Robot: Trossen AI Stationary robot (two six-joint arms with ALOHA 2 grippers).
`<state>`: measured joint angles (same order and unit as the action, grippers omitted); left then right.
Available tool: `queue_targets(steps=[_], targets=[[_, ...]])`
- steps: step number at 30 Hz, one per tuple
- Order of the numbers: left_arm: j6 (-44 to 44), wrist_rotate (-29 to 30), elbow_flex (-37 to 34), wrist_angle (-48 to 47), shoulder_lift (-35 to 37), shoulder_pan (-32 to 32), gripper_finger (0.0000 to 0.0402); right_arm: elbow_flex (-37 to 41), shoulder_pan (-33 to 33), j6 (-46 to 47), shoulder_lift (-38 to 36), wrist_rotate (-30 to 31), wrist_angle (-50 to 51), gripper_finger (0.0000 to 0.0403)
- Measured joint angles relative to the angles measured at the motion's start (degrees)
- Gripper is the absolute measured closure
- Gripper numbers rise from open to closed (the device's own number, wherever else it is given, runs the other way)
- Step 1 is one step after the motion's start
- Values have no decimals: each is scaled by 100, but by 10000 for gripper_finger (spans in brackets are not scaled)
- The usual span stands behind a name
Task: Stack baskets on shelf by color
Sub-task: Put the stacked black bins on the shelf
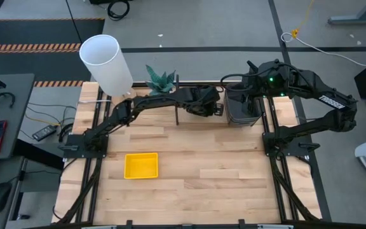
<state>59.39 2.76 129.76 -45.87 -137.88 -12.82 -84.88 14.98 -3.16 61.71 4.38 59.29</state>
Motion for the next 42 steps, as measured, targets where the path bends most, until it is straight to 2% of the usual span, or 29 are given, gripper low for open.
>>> queue_targets(steps=[11,15,21,27,34,42], targets=[[28,-12,-7,505,-11,85,206,0,2,-50,0,2,-4,204],[16,-16,-11,724,35,75,178,0,2,-57,0,2,6,204],[151,-313,-11,1127,50,66,187,0,2,-29,-54,2,100,204],[-363,-294,-11,960,50,62,213,0,2,49,-147,2,131,204],[-1454,213,-11,824,52,119,232,0,2,145,-184,2,145,204],[-1630,247,-9,649,22,120,244,0,2,149,-184,2,147,204]])
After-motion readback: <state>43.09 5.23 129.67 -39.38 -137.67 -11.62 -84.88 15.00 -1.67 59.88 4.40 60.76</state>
